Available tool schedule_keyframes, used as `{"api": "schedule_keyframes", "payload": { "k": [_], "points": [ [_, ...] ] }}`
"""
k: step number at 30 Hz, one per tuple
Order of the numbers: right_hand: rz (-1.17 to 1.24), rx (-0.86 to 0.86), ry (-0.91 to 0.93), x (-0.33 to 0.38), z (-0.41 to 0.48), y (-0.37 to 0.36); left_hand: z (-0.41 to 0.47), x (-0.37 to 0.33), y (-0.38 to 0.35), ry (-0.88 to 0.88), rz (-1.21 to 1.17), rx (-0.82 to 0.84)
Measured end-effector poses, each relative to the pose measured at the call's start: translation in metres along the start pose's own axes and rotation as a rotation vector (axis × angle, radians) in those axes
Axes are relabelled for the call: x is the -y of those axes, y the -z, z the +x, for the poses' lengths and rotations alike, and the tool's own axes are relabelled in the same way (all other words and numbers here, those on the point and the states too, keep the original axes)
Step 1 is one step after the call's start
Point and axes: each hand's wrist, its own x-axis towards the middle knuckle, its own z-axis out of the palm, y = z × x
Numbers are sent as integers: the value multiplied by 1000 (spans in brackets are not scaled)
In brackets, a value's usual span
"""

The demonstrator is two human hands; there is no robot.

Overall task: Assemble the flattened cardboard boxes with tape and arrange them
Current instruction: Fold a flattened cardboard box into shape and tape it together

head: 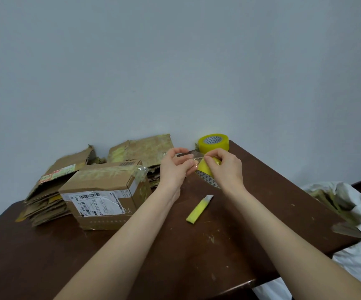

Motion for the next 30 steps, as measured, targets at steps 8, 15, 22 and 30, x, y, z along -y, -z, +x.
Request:
{"api": "schedule_keyframes", "payload": {
  "k": [8, 15, 22, 30],
  "points": [
    [-24, 27, 52, 2, -5, -1, 8, -3, 9, -61, 457, 39],
    [-13, 68, 80, 8, -9, -2, 11, -10, 10, -238, 806, 101],
    [-101, 94, 89, 11, -4, -2, 12, -4, 9, -388, 1010, -38],
    [-162, 94, 127, 4, -5, 1, 12, 6, 6, -408, 1143, 25]
  ]
}}
